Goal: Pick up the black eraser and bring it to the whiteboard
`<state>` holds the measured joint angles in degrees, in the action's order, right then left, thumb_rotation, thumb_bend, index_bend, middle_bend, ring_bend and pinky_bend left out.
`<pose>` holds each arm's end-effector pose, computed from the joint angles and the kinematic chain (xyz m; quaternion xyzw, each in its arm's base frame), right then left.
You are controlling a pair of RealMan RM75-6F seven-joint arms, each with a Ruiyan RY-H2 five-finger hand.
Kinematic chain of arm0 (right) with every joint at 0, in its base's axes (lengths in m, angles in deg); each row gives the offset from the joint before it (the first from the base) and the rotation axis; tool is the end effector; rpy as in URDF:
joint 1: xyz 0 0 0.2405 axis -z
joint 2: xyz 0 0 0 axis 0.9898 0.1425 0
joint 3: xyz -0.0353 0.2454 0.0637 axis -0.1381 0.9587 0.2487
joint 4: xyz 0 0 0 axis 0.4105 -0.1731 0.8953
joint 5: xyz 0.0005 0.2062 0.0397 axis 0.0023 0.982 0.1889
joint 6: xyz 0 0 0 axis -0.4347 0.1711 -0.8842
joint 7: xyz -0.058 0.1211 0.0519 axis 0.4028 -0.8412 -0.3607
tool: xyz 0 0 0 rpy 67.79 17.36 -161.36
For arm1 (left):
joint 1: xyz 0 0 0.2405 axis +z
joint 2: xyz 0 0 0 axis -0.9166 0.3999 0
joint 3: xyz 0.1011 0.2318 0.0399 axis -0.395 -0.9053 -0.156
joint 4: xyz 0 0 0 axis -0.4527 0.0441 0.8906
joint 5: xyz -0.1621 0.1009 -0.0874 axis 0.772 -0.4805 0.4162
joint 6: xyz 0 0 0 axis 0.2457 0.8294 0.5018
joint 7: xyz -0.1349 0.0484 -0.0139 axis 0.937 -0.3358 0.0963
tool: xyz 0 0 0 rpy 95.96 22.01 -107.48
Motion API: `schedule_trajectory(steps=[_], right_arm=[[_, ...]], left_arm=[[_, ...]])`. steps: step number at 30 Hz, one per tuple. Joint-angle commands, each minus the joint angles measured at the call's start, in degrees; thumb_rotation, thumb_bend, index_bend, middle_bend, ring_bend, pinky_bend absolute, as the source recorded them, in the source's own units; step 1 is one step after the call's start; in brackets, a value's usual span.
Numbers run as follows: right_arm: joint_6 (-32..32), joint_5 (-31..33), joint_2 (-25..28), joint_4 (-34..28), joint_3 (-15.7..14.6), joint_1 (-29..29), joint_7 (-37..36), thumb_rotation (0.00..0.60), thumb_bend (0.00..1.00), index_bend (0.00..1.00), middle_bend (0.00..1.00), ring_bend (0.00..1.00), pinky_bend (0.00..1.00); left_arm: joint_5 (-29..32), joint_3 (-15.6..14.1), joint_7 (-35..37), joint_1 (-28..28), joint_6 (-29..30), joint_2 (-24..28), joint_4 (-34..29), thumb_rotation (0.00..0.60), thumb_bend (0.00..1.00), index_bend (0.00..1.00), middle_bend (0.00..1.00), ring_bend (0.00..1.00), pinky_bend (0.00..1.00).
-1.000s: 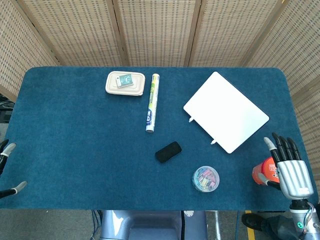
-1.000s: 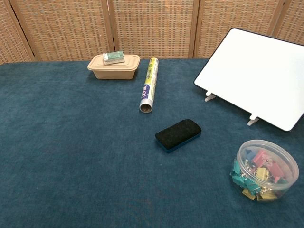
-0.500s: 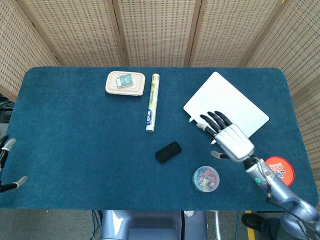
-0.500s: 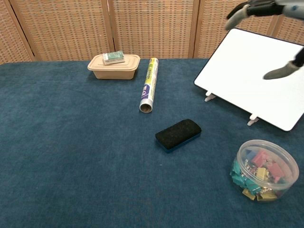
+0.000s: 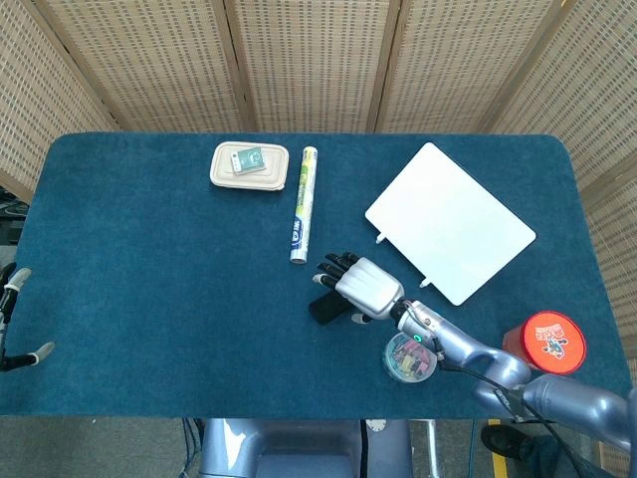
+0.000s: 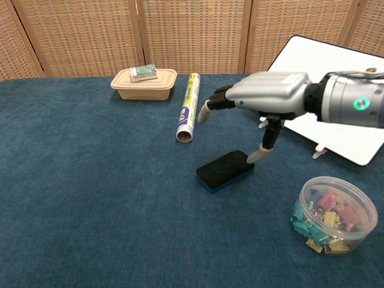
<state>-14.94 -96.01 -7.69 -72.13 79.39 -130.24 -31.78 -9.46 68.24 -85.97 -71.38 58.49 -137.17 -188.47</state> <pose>-0.1009 -0.3516 -0.0112 0.8680 -0.1949 0.3576 0.2840 -0.3068 0.1815 0.1861 -0.5720 -0.4246 -0.3389 0.6145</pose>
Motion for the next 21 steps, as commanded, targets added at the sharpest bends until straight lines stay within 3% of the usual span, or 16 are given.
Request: schedule_trajectory(steps=[1, 14, 21], right_arm=[[2.02, 1.33, -3.69, 3.38, -1.1, -2.05, 2.91, 0.6, 0.0, 0.2, 0.17, 0.12, 0.22], [3.35, 4.13, -9.99, 9.58, -3.41, -3.9, 10.38, 0.6, 0.0, 0.25, 0.23, 0.2, 0.29], [1.77, 4.55, -11.76, 11.91, -4.27, -4.08, 11.49, 0.6, 0.02, 0.31, 0.32, 0.3, 0.35]], left_arm=[[0.68, 0.23, -0.27, -0.24, -0.43, -0.05, -0.01, 0.6, 0.0, 0.0, 0.0, 0.0, 0.0], [1.16, 0.26, 0.07, -0.45, -0.87, 0.26, -0.18, 0.6, 0.0, 0.0, 0.0, 0.0, 0.0], [1.01, 0.17, 0.36, -0.52, -0.97, 0.36, -0.12, 0.6, 0.0, 0.0, 0.0, 0.0, 0.0]])
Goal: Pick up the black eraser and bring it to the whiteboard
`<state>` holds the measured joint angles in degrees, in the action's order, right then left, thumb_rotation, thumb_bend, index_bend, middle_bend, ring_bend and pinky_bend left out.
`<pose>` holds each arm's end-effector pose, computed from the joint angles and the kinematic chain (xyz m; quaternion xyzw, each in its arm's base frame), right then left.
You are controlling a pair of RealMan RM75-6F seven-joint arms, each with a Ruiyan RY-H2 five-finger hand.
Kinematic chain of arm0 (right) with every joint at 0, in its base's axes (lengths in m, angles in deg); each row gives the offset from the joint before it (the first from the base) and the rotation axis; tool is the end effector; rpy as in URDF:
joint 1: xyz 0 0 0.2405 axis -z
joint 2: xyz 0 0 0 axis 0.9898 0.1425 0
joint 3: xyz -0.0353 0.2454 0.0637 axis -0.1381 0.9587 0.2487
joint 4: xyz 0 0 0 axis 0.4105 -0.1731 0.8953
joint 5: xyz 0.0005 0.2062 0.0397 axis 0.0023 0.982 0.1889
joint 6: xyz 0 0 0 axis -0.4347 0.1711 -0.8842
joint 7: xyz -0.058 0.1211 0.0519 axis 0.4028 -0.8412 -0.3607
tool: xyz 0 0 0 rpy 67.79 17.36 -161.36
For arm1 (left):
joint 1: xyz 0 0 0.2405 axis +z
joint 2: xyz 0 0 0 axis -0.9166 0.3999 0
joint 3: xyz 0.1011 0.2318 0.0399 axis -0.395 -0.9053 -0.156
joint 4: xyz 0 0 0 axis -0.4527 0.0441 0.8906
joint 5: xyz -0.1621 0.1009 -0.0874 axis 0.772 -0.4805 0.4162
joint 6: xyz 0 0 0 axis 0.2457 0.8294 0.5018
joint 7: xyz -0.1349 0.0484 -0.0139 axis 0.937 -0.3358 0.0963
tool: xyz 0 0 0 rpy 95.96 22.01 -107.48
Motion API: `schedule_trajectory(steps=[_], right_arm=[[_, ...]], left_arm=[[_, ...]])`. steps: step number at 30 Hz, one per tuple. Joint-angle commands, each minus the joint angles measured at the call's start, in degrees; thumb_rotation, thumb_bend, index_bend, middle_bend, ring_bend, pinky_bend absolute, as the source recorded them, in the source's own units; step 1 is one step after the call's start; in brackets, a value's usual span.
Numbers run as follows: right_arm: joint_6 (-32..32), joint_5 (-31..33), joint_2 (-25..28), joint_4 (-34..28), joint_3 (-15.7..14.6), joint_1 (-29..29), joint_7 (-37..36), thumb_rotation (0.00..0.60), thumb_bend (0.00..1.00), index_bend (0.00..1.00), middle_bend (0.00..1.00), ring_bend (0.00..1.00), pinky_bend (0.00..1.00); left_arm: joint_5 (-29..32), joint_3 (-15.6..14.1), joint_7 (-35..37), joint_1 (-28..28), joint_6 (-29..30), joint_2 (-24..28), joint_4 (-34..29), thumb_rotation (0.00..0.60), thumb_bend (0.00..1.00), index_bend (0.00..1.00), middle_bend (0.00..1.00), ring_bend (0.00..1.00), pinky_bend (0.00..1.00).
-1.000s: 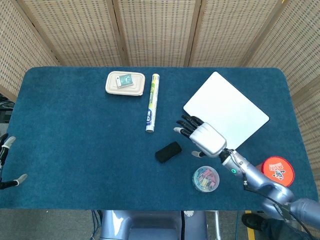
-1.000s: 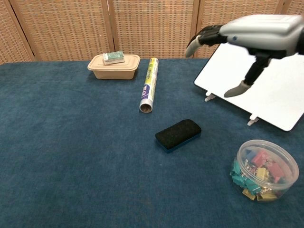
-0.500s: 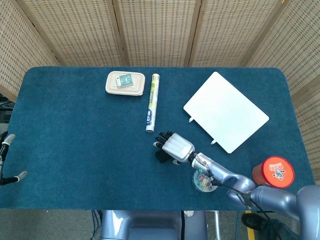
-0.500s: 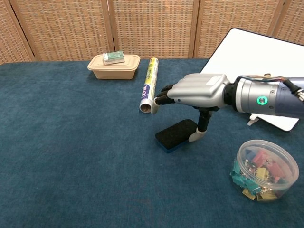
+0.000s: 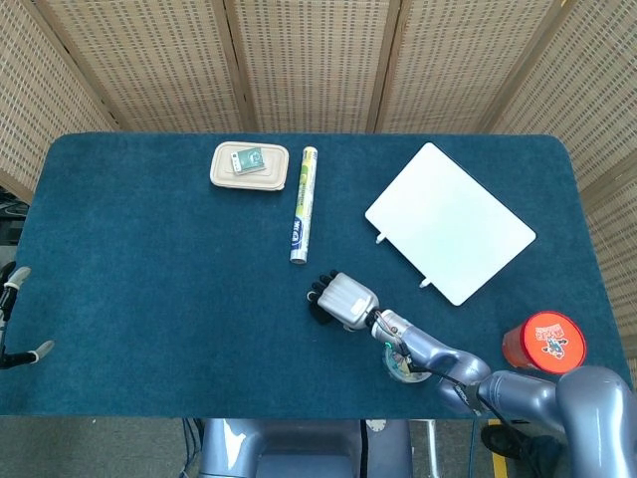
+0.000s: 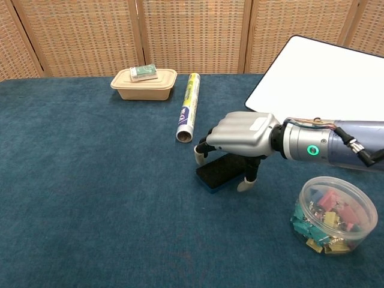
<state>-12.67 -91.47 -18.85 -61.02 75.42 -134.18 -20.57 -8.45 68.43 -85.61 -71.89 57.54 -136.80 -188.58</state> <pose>-0.1053 -0.3522 -0.0734 0.8986 -0.1342 0.2917 0.2991 -0.3079 0.1845 0.1871 -0.5702 -0.4305 -0.3360 0.6137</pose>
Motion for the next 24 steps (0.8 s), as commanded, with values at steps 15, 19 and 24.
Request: schedule_trajectory(steps=[15, 19, 24], right_arm=[[-8.62, -3.13, -2.79, 4.68, -1.33, -0.28, -4.53, 0.6, 0.18, 0.5, 0.53, 0.5, 0.52], [-14.41, -6.83, 0.03, 3.28, -0.79, -0.6, -3.58, 0.6, 0.18, 0.5, 0.54, 0.5, 0.52], [-19.03, -9.33, 5.9, 0.97, 0.44, -0.66, -0.44, 0.6, 0.2, 0.51, 0.54, 0.5, 0.52]], left_arm=[[0.07, -0.14, 0.17, -0.13, -0.25, 0.09, 0.05, 0.6, 0.0, 0.0, 0.0, 0.0, 0.0], [0.2, -0.18, 0.11, -0.24, -0.48, 0.05, 0.14, 0.6, 0.0, 0.0, 0.0, 0.0, 0.0], [-0.03, -0.32, -0.18, -0.3, -0.49, 0.02, -0.04, 0.6, 0.0, 0.0, 0.0, 0.0, 0.0]])
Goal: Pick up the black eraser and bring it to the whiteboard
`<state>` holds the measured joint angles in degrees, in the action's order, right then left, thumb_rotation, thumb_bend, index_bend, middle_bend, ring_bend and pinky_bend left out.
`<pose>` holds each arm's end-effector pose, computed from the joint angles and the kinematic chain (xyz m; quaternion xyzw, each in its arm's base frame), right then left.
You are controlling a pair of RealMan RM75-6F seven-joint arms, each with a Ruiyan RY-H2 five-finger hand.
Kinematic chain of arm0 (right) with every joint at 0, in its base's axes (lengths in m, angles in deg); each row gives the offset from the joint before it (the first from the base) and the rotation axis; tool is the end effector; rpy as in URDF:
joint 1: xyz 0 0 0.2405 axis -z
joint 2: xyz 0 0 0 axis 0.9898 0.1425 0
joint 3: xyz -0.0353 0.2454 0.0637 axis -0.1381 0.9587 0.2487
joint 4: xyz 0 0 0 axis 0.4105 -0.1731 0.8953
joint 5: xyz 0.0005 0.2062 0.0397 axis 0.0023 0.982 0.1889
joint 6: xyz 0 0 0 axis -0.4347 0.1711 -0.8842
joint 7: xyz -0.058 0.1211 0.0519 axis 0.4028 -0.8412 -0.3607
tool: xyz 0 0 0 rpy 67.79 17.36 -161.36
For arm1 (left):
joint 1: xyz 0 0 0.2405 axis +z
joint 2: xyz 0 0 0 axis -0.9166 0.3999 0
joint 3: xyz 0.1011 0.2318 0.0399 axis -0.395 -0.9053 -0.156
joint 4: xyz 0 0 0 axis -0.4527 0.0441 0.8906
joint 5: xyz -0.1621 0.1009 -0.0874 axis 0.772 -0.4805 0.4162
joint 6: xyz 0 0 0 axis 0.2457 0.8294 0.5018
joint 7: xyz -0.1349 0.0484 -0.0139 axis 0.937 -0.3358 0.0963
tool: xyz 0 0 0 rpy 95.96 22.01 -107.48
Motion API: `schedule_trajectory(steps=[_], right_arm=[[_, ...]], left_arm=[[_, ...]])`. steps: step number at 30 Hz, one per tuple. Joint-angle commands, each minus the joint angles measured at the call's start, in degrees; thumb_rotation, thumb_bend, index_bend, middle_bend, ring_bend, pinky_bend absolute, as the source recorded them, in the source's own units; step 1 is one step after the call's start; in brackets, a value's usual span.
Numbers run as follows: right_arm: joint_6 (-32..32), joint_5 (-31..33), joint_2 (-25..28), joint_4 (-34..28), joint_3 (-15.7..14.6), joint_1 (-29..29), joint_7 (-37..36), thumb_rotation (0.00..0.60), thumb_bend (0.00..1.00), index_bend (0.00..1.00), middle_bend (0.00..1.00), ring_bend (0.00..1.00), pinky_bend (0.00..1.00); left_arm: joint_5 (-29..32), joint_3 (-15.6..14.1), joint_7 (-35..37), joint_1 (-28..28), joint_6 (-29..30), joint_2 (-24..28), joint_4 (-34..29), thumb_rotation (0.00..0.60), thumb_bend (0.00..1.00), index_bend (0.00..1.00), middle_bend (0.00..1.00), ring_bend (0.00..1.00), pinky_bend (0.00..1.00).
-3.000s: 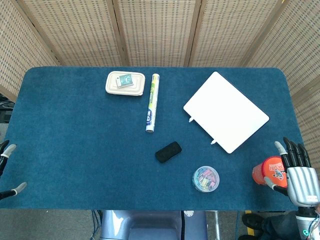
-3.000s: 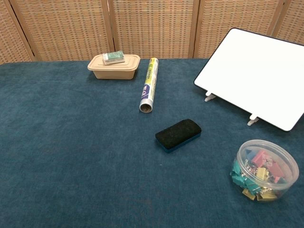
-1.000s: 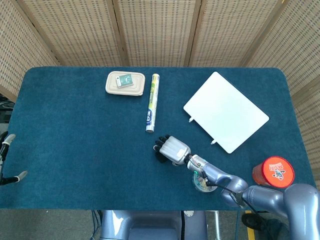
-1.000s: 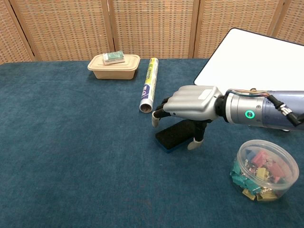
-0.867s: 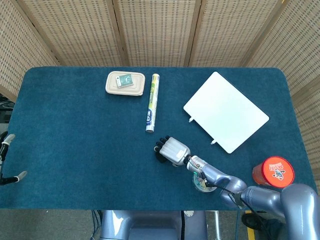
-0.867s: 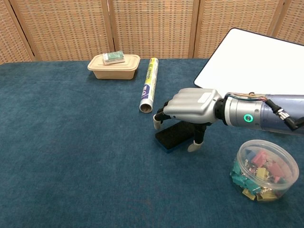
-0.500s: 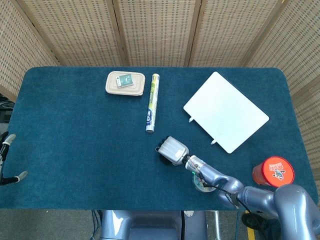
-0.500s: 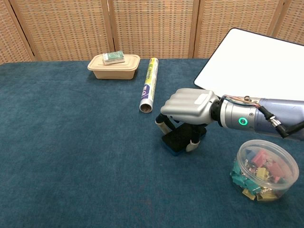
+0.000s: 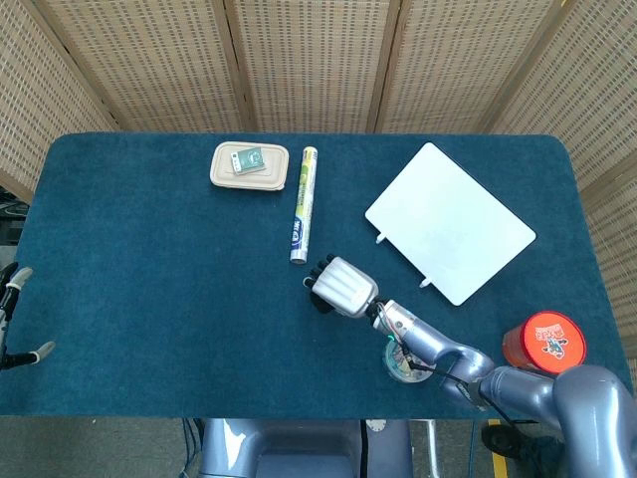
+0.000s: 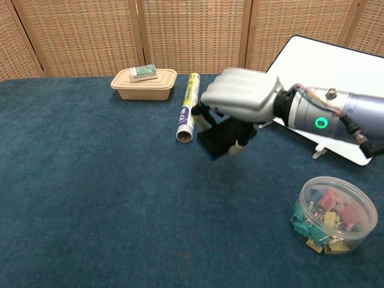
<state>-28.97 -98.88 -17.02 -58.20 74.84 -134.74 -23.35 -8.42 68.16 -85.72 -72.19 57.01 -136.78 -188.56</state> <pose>-0.0860 -0.3653 -0.0324 0.8524 -0.0451 0.3955 0.3390 -0.3081 0.1850 0.1854 -0.5741 -0.4324 -0.3325 0.6107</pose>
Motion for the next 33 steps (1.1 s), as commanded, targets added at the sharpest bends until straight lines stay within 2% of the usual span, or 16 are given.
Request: schedule_trajectory(steps=[1, 7, 8, 15, 21, 28, 31, 32, 33], right_arm=[[-3.14, -1.96, 5.19, -2.21, 1.24, 0.03, 3.08, 0.6, 0.21, 0.51, 0.54, 0.5, 0.52], [-3.06, -0.96, 11.67, -2.02, 1.72, 1.52, 12.39, 0.6, 0.21, 0.51, 0.54, 0.5, 0.52], [-2.28, 0.21, 12.61, -1.84, 1.6, 2.36, 15.71, 0.6, 0.22, 0.51, 0.54, 0.5, 0.52], [-0.15, 5.95, 12.87, -0.9, 0.75, 6.23, 28.83, 0.6, 0.23, 0.51, 0.54, 0.51, 0.53], [2.88, 8.7, 11.57, 3.28, -0.46, 7.06, 31.28, 0.6, 0.24, 0.51, 0.54, 0.51, 0.53], [5.94, 9.97, 12.09, 5.52, -1.78, 6.96, 28.62, 0.6, 0.26, 0.51, 0.53, 0.51, 0.53], [5.79, 9.74, 12.18, 6.17, -2.19, 7.01, 27.5, 0.6, 0.23, 0.5, 0.45, 0.49, 0.53], [5.76, 9.74, 12.19, 6.37, -2.29, 7.05, 27.18, 0.6, 0.2, 0.46, 0.4, 0.45, 0.52], [5.77, 9.83, 12.2, 6.51, -2.37, 7.12, 26.89, 0.6, 0.13, 0.35, 0.27, 0.32, 0.48]], left_arm=[[-0.11, -0.07, -0.12, 0.02, 0.08, -0.02, -0.11, 0.6, 0.0, 0.0, 0.0, 0.0, 0.0], [-0.7, -0.35, -0.56, 0.15, 0.46, -0.16, -0.38, 0.6, 0.0, 0.0, 0.0, 0.0, 0.0], [-0.85, -0.42, -0.7, 0.15, 0.52, -0.2, -0.43, 0.6, 0.0, 0.0, 0.0, 0.0, 0.0], [-1.28, -0.66, -1.48, 0.07, 0.59, -0.47, -0.59, 0.6, 0.0, 0.0, 0.0, 0.0, 0.0], [-1.32, -0.69, -1.93, 0.01, 0.64, -0.62, -0.7, 0.6, 0.0, 0.0, 0.0, 0.0, 0.0], [-0.78, -0.56, -2.0, -0.02, 0.57, -0.71, -0.6, 0.6, 0.0, 0.0, 0.0, 0.0, 0.0], [-0.81, -0.62, -2.25, -0.06, 0.52, -0.77, -0.67, 0.6, 0.0, 0.0, 0.0, 0.0, 0.0], [-0.84, -0.64, -2.3, -0.06, 0.52, -0.78, -0.71, 0.6, 0.0, 0.0, 0.0, 0.0, 0.0], [-0.87, -0.66, -2.33, -0.06, 0.53, -0.78, -0.76, 0.6, 0.0, 0.0, 0.0, 0.0, 0.0]])
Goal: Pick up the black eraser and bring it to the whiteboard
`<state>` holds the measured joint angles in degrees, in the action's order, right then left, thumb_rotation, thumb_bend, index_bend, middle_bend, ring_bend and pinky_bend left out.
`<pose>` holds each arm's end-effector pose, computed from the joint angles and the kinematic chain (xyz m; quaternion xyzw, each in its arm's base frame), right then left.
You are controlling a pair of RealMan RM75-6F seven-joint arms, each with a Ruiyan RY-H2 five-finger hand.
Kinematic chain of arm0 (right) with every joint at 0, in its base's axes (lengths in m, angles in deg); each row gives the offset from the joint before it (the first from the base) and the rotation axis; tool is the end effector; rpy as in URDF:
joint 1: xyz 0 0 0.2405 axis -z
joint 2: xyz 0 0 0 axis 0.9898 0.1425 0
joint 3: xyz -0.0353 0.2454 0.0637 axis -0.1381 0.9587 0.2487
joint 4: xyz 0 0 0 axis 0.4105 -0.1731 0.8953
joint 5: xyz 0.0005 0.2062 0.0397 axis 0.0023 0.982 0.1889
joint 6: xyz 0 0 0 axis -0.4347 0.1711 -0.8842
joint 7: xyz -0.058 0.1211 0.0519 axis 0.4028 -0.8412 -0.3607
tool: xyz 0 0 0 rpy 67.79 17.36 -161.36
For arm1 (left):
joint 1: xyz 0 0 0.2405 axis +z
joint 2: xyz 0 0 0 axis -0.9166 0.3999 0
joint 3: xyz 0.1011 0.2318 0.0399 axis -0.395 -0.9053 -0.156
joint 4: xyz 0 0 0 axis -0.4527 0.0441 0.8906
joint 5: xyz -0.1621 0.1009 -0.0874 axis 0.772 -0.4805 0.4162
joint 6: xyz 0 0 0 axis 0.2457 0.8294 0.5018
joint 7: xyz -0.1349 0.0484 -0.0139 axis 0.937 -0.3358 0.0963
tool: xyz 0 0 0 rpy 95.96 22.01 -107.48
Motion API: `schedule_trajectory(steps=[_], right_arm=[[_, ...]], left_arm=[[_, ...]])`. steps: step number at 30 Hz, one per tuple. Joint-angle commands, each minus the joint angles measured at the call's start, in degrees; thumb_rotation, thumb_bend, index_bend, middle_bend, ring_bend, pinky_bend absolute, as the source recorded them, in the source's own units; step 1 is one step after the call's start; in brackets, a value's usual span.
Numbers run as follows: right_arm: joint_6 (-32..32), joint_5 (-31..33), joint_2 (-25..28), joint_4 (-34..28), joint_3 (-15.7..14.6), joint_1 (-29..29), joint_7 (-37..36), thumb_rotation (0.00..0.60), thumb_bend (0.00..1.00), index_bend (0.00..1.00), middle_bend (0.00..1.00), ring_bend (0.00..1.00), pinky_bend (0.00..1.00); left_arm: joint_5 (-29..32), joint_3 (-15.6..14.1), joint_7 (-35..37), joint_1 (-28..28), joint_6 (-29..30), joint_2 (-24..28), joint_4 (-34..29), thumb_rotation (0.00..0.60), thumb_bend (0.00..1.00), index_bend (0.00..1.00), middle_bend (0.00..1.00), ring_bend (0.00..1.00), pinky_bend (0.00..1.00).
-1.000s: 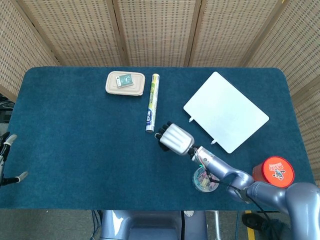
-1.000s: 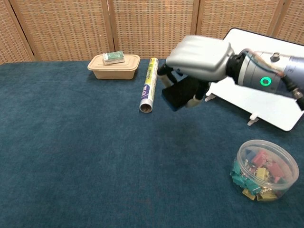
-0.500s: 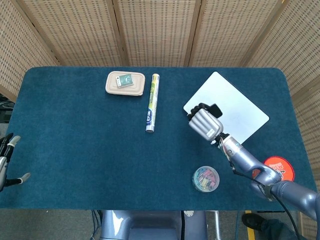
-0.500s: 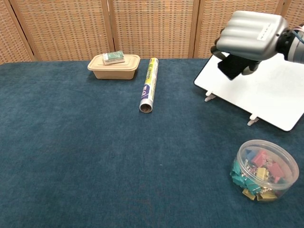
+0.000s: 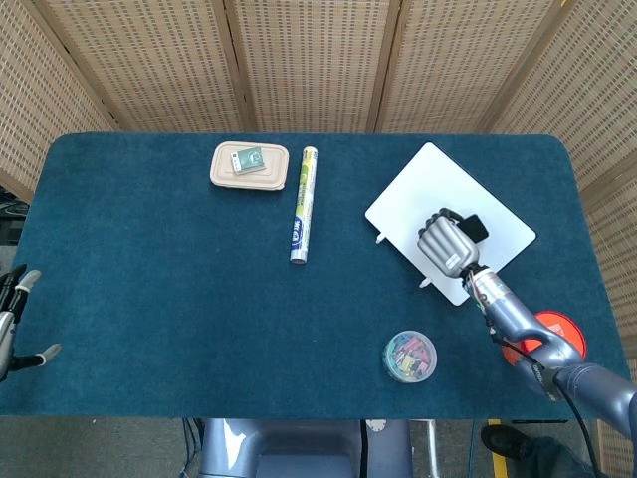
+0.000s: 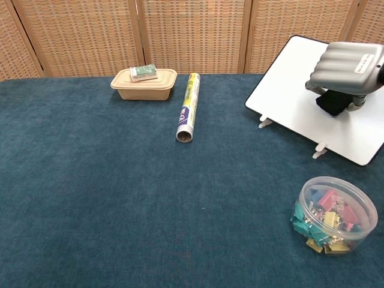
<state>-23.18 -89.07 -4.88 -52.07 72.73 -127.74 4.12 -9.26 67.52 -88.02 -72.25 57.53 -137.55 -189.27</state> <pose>-0.2126 -0.4110 0.0600 0.8353 0.0936 0.1161 0.5291 -0.3034 0.1829 0.1787 -0.5843 -0.4255 -0.3285 0.6080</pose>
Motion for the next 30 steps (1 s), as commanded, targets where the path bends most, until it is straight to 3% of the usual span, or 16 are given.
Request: schedule_trajectory(steps=[1, 3, 6, 15, 20, 26, 30], right_arm=[[0.0, 0.2, 0.09, 0.44, -0.32, 0.23, -0.88, 0.6, 0.07, 0.2, 0.14, 0.17, 0.39], [0.09, 1.52, 0.24, 0.31, -0.14, 0.87, -0.49, 0.6, 0.0, 0.03, 0.01, 0.01, 0.21], [-0.69, 3.42, 0.49, -1.2, 0.57, 1.72, 1.98, 0.6, 0.0, 0.0, 0.0, 0.0, 0.1], [-5.05, 4.94, 1.88, -6.55, 1.32, 3.34, 8.49, 0.6, 0.0, 0.0, 0.0, 0.0, 0.09], [-9.69, 4.68, 6.82, -15.49, 2.4, 5.06, 9.28, 0.6, 0.0, 0.0, 0.0, 0.0, 0.09], [-17.0, 3.2, 16.53, -28.36, 3.85, 8.99, 3.2, 0.6, 0.0, 0.0, 0.0, 0.0, 0.09], [-23.33, 1.95, 22.46, -33.53, 2.79, 14.38, -4.78, 0.6, 0.0, 0.0, 0.0, 0.0, 0.08]], left_arm=[[-0.06, -0.04, -0.06, 0.0, 0.02, -0.01, -0.08, 0.6, 0.0, 0.0, 0.0, 0.0, 0.0], [-0.11, -0.09, -0.12, 0.03, 0.08, -0.03, -0.1, 0.6, 0.0, 0.0, 0.0, 0.0, 0.0], [-0.15, -0.14, -0.27, 0.01, 0.07, -0.06, -0.1, 0.6, 0.0, 0.0, 0.0, 0.0, 0.0], [-0.8, -0.34, 0.23, 0.33, 0.68, 0.12, -0.2, 0.6, 0.0, 0.0, 0.0, 0.0, 0.0], [-1.13, -0.45, 0.89, 0.41, 0.72, 0.35, -0.06, 0.6, 0.0, 0.0, 0.0, 0.0, 0.0], [-1.64, -0.57, 2.62, 0.61, 0.85, 0.93, 0.12, 0.6, 0.0, 0.0, 0.0, 0.0, 0.0], [-2.12, -0.73, 4.22, 0.8, 0.88, 1.49, 0.49, 0.6, 0.0, 0.0, 0.0, 0.0, 0.0]])
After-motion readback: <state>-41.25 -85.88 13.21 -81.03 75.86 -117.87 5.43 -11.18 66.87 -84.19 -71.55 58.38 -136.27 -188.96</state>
